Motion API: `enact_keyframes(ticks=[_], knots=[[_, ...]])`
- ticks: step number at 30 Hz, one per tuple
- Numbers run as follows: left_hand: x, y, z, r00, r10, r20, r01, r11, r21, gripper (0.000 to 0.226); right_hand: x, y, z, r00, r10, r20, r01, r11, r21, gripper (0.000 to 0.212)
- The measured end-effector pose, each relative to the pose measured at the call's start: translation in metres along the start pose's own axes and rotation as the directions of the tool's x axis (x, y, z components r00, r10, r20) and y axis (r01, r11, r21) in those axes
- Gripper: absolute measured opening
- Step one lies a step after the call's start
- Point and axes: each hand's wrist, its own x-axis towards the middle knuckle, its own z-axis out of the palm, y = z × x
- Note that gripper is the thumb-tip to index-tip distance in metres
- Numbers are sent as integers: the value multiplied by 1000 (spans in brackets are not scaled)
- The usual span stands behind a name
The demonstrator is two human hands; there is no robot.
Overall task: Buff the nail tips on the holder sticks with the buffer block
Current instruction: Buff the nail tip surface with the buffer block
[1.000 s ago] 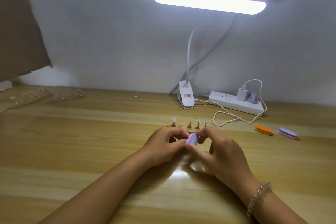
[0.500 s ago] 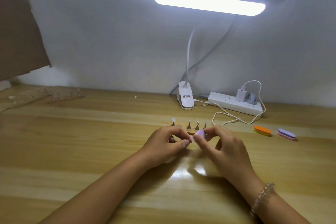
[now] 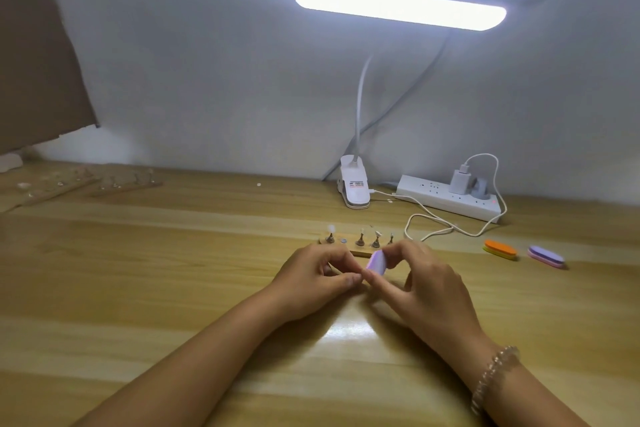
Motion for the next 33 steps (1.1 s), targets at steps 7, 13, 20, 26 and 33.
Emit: enact_keyframes(ticks=[7, 13, 20, 26, 33], knots=[[-2, 4, 0, 1000, 14, -18, -14, 1000, 13, 11, -2, -5, -2, 998, 5, -59, -5, 1000, 5, 29], [-3, 2, 0, 998, 26, -61, -14, 984, 179, 13, -6, -9, 1, 990, -74, 117, 78, 997, -23, 32], [-4, 4, -1, 998, 43, -43, -33, 977, 211, 10, -9, -10, 1, 986, -116, 116, 126, 989, -78, 34], [-5, 6, -1, 998, 56, -25, -48, 968, 246, 9, -5, -8, 2, 992, -106, 73, 115, 983, -140, 33], [-4, 8, -1, 997, 66, -35, -59, 984, 168, 11, 0, -4, -1, 985, 6, -172, -10, 1000, -19, 25]])
